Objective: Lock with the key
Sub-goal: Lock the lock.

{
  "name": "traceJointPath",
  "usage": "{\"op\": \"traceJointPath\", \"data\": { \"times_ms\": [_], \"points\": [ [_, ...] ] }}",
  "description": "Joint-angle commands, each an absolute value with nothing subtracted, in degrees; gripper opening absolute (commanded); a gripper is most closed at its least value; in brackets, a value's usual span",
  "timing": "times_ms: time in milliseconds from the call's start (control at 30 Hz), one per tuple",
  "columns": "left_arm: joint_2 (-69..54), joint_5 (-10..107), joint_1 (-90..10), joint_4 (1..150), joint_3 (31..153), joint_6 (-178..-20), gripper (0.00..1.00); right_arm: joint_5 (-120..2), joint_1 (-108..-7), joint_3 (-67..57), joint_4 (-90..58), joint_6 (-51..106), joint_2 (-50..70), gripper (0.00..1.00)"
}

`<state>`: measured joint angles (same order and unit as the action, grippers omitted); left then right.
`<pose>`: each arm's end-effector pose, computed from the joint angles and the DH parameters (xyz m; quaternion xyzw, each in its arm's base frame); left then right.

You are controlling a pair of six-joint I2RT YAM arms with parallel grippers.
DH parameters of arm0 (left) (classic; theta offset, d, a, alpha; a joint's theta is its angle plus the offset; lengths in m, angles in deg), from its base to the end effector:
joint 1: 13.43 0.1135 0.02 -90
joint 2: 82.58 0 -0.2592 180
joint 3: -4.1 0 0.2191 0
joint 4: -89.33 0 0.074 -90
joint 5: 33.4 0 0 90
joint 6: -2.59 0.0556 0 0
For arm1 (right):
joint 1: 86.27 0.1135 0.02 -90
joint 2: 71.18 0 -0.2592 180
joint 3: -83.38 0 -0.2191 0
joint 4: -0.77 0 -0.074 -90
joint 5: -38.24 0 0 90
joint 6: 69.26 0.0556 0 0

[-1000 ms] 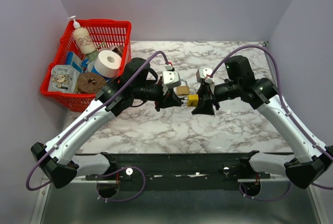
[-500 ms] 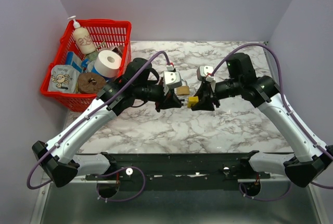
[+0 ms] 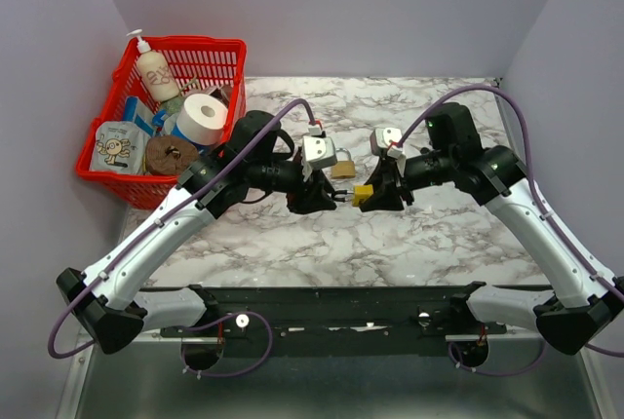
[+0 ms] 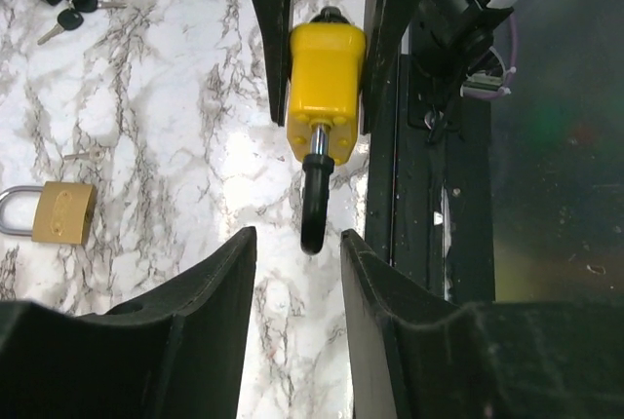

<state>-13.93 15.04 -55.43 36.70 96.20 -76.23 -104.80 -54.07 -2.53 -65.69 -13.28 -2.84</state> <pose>0.1444 -0.1797 0.3857 0.5215 0.6407 -0.4207 0.3749 0.1482 0.1458 0.3795 -0.6002 0.5795 0.3999 0.3795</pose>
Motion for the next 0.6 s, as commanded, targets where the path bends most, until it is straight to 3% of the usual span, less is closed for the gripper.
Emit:
{"op": "traceJointPath", "data": {
  "times_ms": [0, 400, 567],
  "points": [
    [-15.8, 14.3, -55.2, 38.3, 94.6, -76.5, 0.47, -107.6, -53.8, -1.7, -64.0, -12.8, -3.6, 0.01],
    [-16.0, 12.0, -55.2, 42.2, 93.4, -78.8, 0.19, -107.0, -53.8, -1.6, -62.8, -12.6, -3.4, 0.01],
    [-15.6, 11.2, -55.4, 43.3, 93.4, -80.1, 0.18, -105.9, -53.7, -1.9, -61.5, -11.8, -3.2, 0.01]
  ]
}}
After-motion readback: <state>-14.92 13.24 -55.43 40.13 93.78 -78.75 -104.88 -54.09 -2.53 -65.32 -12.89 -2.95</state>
